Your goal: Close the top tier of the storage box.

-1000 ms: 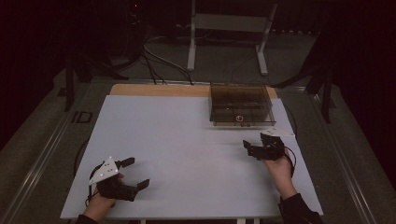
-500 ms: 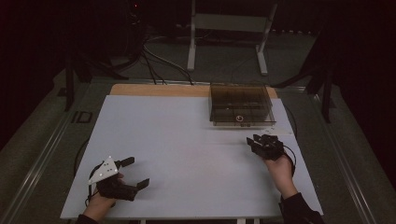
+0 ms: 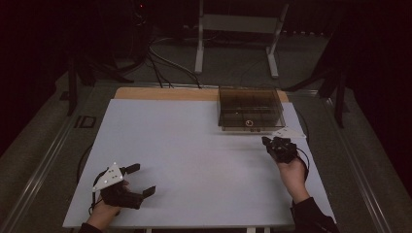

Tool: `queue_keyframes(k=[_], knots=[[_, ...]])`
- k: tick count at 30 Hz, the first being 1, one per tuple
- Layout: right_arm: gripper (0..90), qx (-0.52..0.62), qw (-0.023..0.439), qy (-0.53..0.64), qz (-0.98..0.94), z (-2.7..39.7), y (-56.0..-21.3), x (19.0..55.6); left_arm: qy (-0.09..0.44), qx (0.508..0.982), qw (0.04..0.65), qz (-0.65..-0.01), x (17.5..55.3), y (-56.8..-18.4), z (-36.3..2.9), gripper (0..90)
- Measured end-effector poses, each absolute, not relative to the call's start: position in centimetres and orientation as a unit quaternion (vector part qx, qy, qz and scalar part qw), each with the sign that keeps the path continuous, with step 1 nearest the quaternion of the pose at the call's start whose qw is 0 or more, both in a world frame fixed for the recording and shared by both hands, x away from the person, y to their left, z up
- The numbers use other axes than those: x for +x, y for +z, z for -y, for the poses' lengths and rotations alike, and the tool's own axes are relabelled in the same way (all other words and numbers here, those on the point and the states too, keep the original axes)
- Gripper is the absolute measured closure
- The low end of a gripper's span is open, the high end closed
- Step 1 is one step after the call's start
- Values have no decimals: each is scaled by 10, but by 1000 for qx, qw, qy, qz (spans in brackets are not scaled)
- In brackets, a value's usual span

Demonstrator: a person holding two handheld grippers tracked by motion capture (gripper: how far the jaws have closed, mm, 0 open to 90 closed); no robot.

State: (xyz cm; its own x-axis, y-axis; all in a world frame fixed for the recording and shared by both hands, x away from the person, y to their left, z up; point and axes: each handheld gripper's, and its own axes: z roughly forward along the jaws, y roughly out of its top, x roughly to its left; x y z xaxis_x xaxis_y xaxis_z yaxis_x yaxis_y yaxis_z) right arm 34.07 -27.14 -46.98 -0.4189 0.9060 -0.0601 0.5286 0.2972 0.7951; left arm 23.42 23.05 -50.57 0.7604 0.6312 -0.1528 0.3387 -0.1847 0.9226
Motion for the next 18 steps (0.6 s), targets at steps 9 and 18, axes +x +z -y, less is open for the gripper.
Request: queue_keyframes(k=[9, 18], knots=[[900, 463, 275, 357, -764, 272, -469, 349, 131, 760, 550, -321, 234, -506, -230, 0], [900, 462, 278, 356, -763, 272, -470, 357, 132, 758, 553, -320, 234, -506, -231, 0]])
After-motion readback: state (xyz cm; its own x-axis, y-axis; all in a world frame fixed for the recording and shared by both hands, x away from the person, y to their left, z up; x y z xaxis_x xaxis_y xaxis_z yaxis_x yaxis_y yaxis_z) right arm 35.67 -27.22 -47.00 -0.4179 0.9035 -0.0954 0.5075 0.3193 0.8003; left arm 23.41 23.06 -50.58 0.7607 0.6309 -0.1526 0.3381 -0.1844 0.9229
